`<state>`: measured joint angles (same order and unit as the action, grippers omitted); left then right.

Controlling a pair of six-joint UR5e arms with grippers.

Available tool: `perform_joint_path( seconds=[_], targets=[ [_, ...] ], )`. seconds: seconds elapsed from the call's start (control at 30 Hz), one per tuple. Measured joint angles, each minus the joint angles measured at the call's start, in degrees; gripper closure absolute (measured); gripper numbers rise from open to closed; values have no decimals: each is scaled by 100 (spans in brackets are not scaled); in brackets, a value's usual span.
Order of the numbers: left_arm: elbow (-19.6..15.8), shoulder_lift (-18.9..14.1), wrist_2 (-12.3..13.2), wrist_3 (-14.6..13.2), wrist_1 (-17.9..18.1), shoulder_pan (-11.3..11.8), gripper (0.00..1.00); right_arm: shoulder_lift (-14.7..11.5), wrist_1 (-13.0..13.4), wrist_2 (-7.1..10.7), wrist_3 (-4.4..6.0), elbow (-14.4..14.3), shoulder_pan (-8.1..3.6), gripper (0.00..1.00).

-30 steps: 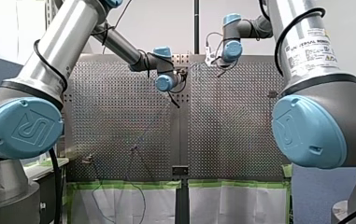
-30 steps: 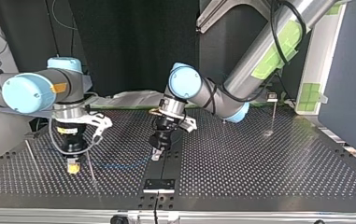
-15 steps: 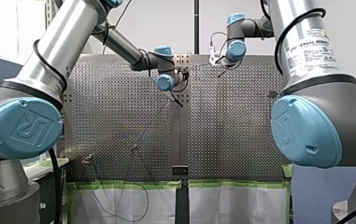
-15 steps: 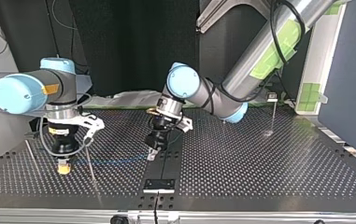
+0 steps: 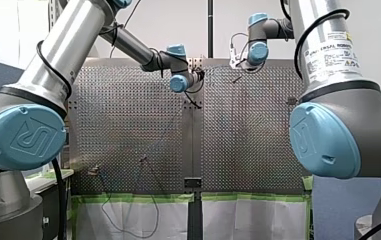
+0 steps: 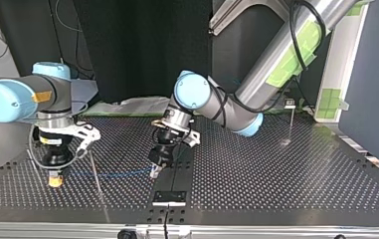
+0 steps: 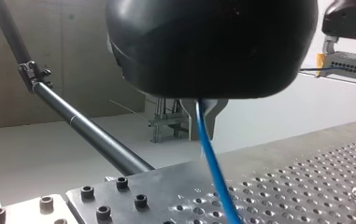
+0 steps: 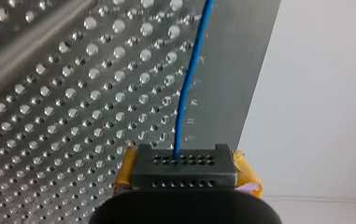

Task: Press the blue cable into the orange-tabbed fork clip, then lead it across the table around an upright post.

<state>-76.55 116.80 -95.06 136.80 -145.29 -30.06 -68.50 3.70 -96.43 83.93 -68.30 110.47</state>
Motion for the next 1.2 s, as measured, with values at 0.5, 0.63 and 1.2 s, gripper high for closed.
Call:
perform_joint_path(
  seconds=[0.5, 0.63, 1.2],
  targets=[
    [2, 218, 256, 42, -44, -37, 100, 7, 0, 10, 21, -2, -226, 100],
    [2, 230, 297, 46, -46, -43, 100, 21, 1, 19, 29, -7, -300, 100],
    [2, 247, 328, 48, 106, 196, 100, 446, 20, 109, 108, -56, -504, 100]
  ],
)
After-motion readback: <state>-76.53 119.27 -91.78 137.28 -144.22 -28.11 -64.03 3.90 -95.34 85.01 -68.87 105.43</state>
